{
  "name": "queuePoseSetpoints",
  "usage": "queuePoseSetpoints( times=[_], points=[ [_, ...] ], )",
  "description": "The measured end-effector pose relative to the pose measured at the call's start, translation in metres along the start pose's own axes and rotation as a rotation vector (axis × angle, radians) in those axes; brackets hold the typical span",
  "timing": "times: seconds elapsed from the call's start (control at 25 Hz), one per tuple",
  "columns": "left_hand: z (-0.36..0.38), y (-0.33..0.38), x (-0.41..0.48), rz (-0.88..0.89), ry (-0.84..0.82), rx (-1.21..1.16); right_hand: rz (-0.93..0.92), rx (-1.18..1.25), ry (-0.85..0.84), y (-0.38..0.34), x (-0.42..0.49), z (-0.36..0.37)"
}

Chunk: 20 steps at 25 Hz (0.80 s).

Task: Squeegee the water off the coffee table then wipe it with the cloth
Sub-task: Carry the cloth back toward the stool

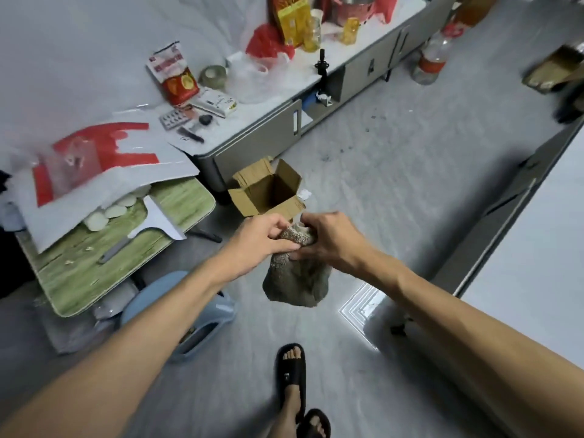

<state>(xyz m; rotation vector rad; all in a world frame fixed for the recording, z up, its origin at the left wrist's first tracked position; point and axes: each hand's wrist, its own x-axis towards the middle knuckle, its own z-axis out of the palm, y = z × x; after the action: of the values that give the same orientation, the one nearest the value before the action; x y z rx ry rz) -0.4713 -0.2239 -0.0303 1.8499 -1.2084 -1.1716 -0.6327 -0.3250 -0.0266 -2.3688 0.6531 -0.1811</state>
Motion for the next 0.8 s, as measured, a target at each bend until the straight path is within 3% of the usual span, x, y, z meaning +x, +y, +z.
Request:
queuePoseSetpoints(
  times=[0.08, 0.16, 0.32, 0.44, 0.48, 0.64, 0.72, 0.8],
  points=[
    [-0.02, -0.022, -0.041, -0.051, -0.008, -0.14, -0.031, 0.102, 0.011, -0.038, 0.005, 0.006],
    [-0.042, -0.058, -0.085, -0.099, 0.024, -0.102, -0.022, 0.24, -0.031, -0.079, 0.016, 0.021],
    [-0.086, -0.126, -0.139, -0.184, 0.196, 0.017, -0.001, 0.584, -0.067, -0.139, 0.049, 0.054],
    [-0.12, -0.173, -0.159, -0.215, 0.356, -0.005, 0.036, 0.666, -0.073, -0.158, 0.078, 0.096],
    [-0.133, -0.194, -0.164, -0.225, 0.403, -0.035, 0.051, 0.598, -0.075, -0.158, 0.09, 0.117],
    [-0.183, -0.27, -0.162, -0.244, 0.498, -0.01, -0.047, -0.108, -0.031, -0.136, 0.142, 0.202],
    [-0.198, -0.297, -0.16, -0.269, 0.524, 0.036, -0.049, -0.133, -0.049, -0.13, 0.16, 0.245],
    [-0.202, -0.332, -0.158, -0.323, 0.527, 0.114, 0.023, -0.003, -0.067, -0.125, 0.17, 0.296]
  ],
)
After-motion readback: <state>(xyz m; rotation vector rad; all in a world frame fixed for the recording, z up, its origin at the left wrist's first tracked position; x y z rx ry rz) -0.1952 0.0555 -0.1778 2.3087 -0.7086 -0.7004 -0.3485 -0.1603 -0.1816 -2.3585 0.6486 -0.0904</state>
